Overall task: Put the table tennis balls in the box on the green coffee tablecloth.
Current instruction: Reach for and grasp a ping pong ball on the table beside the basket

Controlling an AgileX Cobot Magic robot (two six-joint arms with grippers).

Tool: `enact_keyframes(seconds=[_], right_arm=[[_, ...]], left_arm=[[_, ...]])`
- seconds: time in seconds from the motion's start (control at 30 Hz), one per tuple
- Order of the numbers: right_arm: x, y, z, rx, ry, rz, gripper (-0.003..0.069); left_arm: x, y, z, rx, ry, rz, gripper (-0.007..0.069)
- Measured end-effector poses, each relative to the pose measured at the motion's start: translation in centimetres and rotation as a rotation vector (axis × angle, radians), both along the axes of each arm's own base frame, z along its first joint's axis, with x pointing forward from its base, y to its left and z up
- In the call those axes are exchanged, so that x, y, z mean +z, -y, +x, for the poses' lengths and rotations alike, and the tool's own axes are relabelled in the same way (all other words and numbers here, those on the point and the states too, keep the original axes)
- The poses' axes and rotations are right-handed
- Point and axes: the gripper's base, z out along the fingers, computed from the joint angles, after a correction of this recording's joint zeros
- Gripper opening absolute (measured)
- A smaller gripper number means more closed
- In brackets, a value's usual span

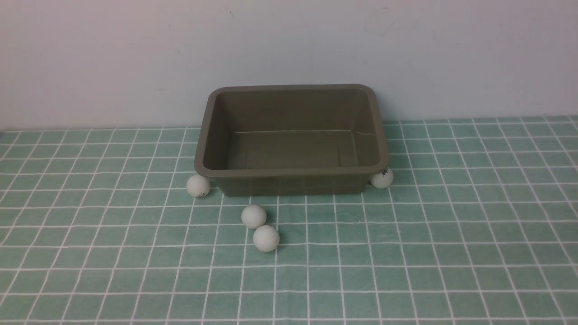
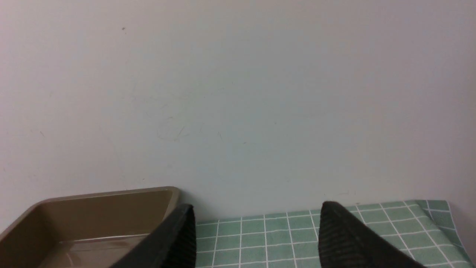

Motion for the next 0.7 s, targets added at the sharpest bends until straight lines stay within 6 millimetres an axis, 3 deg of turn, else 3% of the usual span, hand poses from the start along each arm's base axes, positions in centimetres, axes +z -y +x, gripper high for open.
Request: enact_keyframes(seconds=[0.7], right_arm=[[0.01,-0.34,-0.11,0.038,-0.013,0.05,0.0407]], left_arm=[[0.0,0.0,0.0,0.0,0.0,0.0,0.0478]])
